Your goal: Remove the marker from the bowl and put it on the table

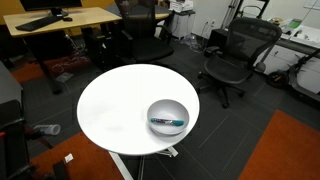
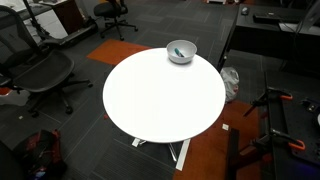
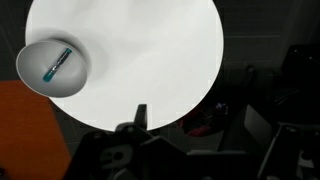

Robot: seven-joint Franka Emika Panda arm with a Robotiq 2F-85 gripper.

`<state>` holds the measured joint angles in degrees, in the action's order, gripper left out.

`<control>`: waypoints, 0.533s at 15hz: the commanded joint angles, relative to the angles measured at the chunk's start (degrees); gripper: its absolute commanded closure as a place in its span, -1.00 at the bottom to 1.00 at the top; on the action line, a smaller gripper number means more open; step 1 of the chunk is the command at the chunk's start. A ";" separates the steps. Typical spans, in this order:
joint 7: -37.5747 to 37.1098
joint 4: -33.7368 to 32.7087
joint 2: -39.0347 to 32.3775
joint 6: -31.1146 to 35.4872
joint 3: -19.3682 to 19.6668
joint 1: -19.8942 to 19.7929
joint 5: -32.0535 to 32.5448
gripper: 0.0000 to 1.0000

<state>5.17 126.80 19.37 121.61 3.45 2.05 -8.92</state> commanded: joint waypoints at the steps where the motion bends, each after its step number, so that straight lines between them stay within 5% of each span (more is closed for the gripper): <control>1: -1.20 -1.76 -4.38 4.71 0.98 -2.36 0.10 -1.00; 8: -5.56 -5.05 -15.20 13.24 3.37 -7.01 1.36 -1.00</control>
<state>2.87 125.29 9.39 133.26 6.40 -3.38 -8.52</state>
